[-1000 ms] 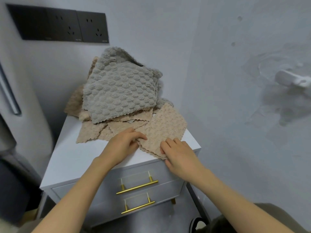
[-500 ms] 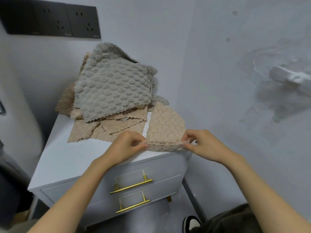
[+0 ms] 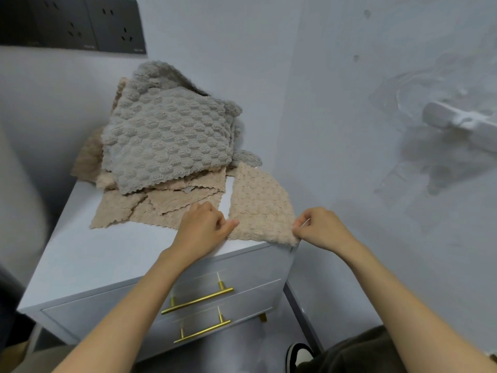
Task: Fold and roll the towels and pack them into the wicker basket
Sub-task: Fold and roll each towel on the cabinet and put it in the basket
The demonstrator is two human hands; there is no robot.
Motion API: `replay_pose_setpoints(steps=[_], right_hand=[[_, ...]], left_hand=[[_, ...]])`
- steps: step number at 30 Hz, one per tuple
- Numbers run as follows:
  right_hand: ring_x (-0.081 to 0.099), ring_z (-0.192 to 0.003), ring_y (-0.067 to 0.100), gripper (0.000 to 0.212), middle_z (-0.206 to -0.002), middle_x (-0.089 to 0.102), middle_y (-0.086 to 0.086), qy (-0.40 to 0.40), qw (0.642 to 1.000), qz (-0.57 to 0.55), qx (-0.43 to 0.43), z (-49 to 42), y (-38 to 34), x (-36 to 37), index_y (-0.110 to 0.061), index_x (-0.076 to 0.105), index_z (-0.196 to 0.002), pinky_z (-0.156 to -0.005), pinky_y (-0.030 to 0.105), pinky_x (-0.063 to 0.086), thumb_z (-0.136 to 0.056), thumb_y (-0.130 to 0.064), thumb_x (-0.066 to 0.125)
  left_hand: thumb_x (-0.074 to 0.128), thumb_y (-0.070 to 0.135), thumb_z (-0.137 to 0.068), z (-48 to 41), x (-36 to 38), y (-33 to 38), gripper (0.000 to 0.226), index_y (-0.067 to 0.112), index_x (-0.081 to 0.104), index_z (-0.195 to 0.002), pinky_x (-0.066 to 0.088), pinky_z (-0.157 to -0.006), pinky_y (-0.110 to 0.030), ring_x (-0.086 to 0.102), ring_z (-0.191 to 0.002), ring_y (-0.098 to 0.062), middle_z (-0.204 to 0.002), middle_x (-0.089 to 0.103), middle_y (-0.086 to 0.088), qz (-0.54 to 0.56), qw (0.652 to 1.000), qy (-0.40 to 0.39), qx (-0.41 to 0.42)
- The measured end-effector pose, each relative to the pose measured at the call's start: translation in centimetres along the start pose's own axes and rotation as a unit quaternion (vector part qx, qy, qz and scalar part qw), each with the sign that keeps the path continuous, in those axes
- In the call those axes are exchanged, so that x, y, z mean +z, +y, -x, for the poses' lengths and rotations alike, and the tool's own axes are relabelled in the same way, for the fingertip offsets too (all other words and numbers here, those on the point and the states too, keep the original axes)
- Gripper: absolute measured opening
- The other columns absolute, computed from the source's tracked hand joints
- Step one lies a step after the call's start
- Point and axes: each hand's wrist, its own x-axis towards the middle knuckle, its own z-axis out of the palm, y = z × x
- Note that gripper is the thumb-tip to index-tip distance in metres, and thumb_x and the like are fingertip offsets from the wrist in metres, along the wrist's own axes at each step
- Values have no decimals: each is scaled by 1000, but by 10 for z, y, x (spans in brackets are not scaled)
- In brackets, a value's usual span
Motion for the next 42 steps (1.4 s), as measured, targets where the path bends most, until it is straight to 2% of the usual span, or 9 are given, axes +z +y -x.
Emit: replay_pose_setpoints(steps=[4, 7, 10, 14, 19, 27, 34, 38, 42], right_hand=[[60, -75, 15, 8, -71, 60, -10, 54, 998, 10, -16, 3, -2, 5, -25, 58, -70, -64, 28, 48, -69, -23, 66], [51, -74, 16, 25, -73, 50, -11, 87, 988, 17, -126, 7, -5, 5, -27, 48, -73, -56, 31, 38, -65, -8, 63], [48, -93, 12, 36, -93, 52, -11, 82, 964, 49, -250, 13, -7, 9, -26, 56, -87, -67, 32, 43, -70, 5, 53], [49, -111, 14, 37, -115, 60, -6, 59, 940, 105, -319, 16, -1, 17, -23, 65, -114, -81, 33, 48, -87, -3, 50], [49, -116, 13, 41, -120, 60, -6, 47, 933, 131, -331, 18, 8, 19, -21, 62, -126, -86, 33, 51, -85, -21, 60], [53, -114, 14, 34, -119, 65, -6, 60, 941, 117, -313, 15, 21, 16, -20, 64, -124, -89, 26, 46, -93, -13, 54], [53, -78, 3, 14, -85, 69, -2, 9, 980, -84, -180, 6, 24, 4, -21, 71, -94, -69, 19, 39, -92, -21, 57], [45, -59, 5, 15, -53, 53, -13, -8, 976, -206, -71, 1, 20, 2, -12, 68, -86, -64, 24, 35, -90, -24, 62], [57, -76, 7, 14, -82, 67, -6, 1, 961, -274, 23, -5, 13, 6, -17, 66, -79, -69, 21, 41, -85, -29, 70]], left_hand=[[63, 43, -85, 1, -1, 2, 23, 22, 53, -85, 36, -77, -28, 37, -96, -14, -94, 44, 7, 21, 995, 83, 54], [65, 21, -84, 3, -3, 10, 14, 21, 62, -98, 43, -76, -31, 45, -95, -14, -99, 52, 6, 19, 973, 124, 194], [68, 5, -83, 5, 0, 14, 25, 20, 70, -103, 50, -73, -33, 57, -92, -18, -102, 65, 5, -10, 952, 82, 296], [64, 14, -85, 10, 1, 9, 32, 26, 69, -114, 54, -85, -34, 61, -107, -11, -114, 68, 11, -12, 963, 38, 268], [57, 36, -91, 13, -5, 2, 39, 29, 59, -129, 44, -100, -24, 54, -120, -4, -129, 60, 14, 4, 975, -4, 223], [59, 15, -89, 12, -6, 0, 35, 28, 65, -122, 46, -90, -15, 62, -106, -2, -119, 66, 13, 62, 982, -13, 175], [60, 24, -92, 9, -9, 7, 15, 25, 70, -104, 44, -73, -5, 61, -84, 9, -90, 69, 17, 204, 976, 4, 73], [58, 30, -93, 5, -5, 9, 8, 25, 64, -96, 41, -67, -12, 61, -74, 1, -77, 66, 11, 220, 975, 2, 16], [57, 30, -93, 1, 0, 13, 8, 22, 60, -94, 38, -59, -12, 59, -72, -3, -77, 66, 6, 197, 980, 15, -34]])
